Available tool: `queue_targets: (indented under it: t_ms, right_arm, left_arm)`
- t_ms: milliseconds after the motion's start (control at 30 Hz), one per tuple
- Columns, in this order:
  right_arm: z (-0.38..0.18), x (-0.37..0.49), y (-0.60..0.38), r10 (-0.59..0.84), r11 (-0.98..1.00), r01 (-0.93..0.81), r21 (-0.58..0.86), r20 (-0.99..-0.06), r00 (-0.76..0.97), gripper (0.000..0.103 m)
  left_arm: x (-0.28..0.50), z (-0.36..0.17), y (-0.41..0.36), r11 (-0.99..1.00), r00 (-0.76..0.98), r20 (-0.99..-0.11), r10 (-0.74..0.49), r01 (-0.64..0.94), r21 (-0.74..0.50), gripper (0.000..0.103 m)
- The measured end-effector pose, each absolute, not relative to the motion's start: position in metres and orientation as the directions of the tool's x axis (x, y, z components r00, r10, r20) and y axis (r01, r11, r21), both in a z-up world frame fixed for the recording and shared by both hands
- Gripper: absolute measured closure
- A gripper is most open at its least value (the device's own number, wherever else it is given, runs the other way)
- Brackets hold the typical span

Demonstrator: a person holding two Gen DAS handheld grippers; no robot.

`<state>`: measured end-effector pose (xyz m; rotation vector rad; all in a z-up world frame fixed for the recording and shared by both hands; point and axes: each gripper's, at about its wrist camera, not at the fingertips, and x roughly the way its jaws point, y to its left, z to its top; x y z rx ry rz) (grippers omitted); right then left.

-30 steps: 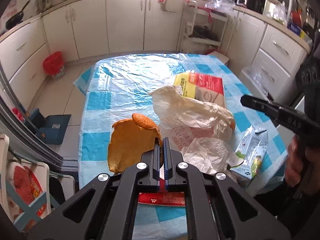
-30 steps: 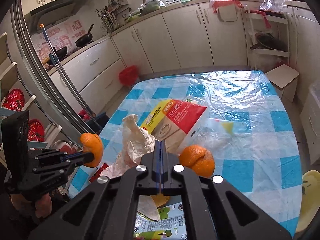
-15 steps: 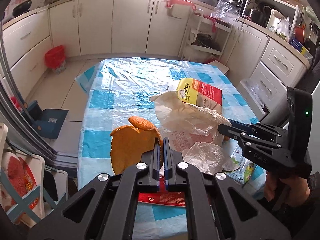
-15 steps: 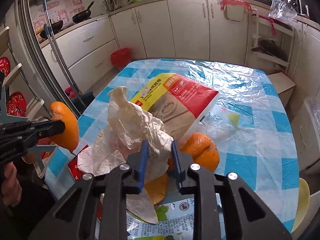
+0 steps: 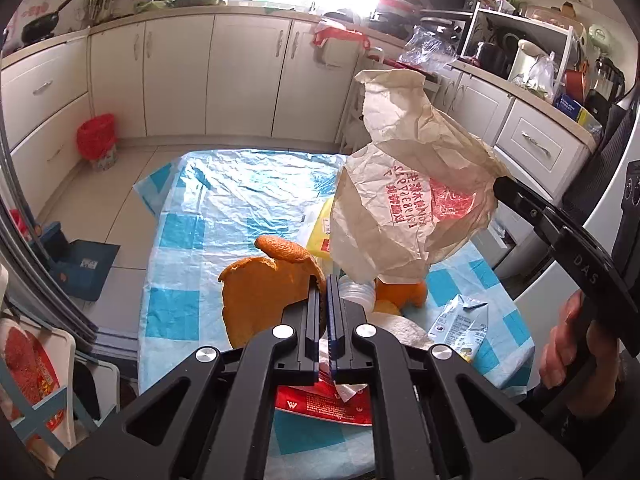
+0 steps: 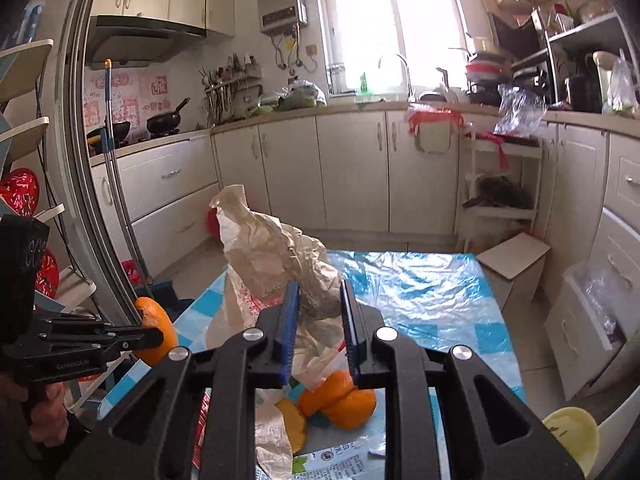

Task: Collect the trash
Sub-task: 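Lift the orange peel with the left tool while the right tool carries the bag toward the yellow bin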

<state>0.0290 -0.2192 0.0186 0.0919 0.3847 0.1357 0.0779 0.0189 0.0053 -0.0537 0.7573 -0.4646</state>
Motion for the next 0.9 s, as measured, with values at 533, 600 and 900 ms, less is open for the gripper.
queue_targets:
  t_ms: [533,600,900]
  right_arm:
    - [0.032,0.001,-0.273,0.103,0.975,-0.029,0.219,-0.335,0.937,0.081]
    - [0.033,-0.005,-0.279,0.091,0.975,-0.016,0.224,-0.329,0.94,0.081]
    - [0.039,-0.031,-0.315,0.001,0.968,0.08,0.238,-0.32,0.947,0.081]
  left_arm:
    - [0.08,0.022,0.056,0.783,0.634,-0.48,-0.606,0.369,-0.501,0.1]
    - [0.079,0.025,0.057,0.77,0.639,-0.457,-0.619,0.377,-0.515,0.1]
    - [0.06,0.045,0.035,0.807,0.683,-0.44,-0.583,0.424,-0.411,0.1]
